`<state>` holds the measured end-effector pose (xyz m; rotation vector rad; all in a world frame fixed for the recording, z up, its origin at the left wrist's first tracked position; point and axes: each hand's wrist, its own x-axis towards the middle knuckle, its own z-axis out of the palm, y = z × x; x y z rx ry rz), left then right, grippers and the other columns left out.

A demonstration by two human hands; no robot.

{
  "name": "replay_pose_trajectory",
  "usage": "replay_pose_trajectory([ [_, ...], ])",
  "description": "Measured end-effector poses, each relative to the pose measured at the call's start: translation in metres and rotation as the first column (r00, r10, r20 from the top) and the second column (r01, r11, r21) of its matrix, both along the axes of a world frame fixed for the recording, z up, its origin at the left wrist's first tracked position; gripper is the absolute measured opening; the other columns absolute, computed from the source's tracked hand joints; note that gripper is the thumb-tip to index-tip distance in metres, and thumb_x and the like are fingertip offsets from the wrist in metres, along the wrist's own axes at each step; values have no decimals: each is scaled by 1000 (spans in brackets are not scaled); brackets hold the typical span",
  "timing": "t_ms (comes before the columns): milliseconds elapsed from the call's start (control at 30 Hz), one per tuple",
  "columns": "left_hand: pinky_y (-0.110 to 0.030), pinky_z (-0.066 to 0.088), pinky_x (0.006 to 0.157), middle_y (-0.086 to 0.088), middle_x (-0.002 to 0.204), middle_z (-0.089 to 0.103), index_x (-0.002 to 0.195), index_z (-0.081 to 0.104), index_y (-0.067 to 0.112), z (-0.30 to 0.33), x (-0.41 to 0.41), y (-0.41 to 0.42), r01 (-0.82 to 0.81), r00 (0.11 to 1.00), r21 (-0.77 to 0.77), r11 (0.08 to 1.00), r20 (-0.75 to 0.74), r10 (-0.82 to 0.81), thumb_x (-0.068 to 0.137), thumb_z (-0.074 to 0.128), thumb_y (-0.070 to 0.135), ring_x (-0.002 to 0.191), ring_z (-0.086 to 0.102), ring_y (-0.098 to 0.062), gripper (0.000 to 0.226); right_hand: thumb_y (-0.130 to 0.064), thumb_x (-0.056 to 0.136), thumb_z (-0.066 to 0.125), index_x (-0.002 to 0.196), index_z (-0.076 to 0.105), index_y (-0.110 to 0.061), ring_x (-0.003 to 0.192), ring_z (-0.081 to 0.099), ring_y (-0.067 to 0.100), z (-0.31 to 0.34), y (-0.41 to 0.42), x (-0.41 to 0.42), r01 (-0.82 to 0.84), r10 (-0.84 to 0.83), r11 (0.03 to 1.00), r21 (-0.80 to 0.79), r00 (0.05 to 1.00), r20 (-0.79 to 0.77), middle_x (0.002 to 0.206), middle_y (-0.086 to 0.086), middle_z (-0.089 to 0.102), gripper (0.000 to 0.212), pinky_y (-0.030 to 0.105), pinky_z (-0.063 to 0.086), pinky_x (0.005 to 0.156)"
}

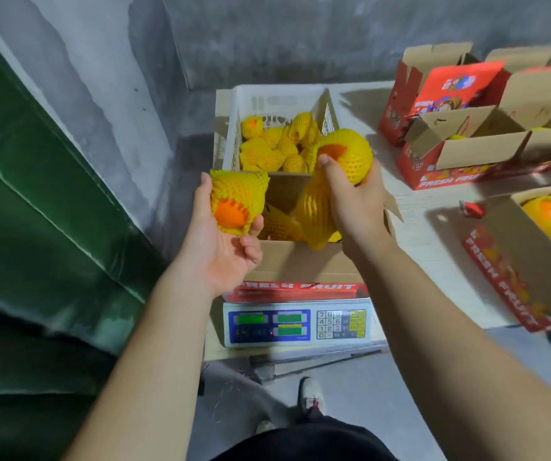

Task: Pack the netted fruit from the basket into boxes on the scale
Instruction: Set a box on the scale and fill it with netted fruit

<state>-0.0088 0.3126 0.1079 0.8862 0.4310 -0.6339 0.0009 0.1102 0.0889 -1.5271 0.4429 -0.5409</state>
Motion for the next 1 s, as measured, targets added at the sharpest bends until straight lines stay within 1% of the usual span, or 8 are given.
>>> replay_pose_trajectory([
  [200,-19,40,51,-7,83,71,124,67,20,5,-4,7,-30,999,21,999,20,29,75,64,88,58,49,-11,84,-50,69,79,120,55,-28,93,73,17,1,-9,12,-27,22,989,-145,999,-39,101,-5,72,60,49,61,85],
  [267,-19,40,52,-7,84,72,125,68,19,3,-7,10,-24,999,22,999,32,24,75,64,87,59,48,-11,85,-44,71,79,118,57,-30,84,74,12,0,-10,4,-29,32,990,-138,999,19,95,-9,74,54,36,63,72],
  [333,-19,40,53,-7,86,72,124,69,17,1,-10,14,-15,999,25,1000,45,14,77,63,87,59,47,-11,86,-39,75,80,121,56,-31,76,72,7,0,-6,-6,-43,49,996,-82,996,75,94,-10,73,53,23,57,61],
  [433,-20,39,53,-7,87,73,124,69,15,-4,-16,22,-5,997,47,999,75,2,78,60,88,59,45,-11,87,-32,81,80,129,52,-26,71,68,22,-2,3,-21,-178,168,970,166,983,76,98,4,70,56,36,56,68],
  [567,-22,40,53,-6,87,72,113,72,13,-9,-24,38,-25,994,47,999,105,20,78,60,88,58,44,-12,83,-25,80,86,137,49,-22,102,74,32,-5,22,-43,-368,332,756,541,928,166,125,10,67,68,44,58,87],
  [733,-21,41,52,-5,86,70,100,79,17,-15,-35,50,-17,992,59,998,122,10,77,58,90,57,44,-11,80,-76,86,61,125,75,-22,126,64,37,-6,33,-62,-433,404,468,771,880,250,137,16,67,68,51,51,107],
  [833,-21,39,52,-4,85,70,104,78,17,-17,-43,53,1,993,78,997,116,-10,76,57,92,56,44,-11,82,-65,103,39,133,70,-20,113,68,24,-8,41,-67,-342,370,566,751,919,140,124,10,73,62,38,53,96],
  [1000,-22,38,52,-3,78,70,116,70,16,-18,-57,55,14,995,141,990,96,-28,72,56,95,54,43,-10,91,-45,102,56,145,52,-17,112,68,22,-6,49,-76,-340,365,645,684,924,115,135,11,67,51,34,59,83],
])
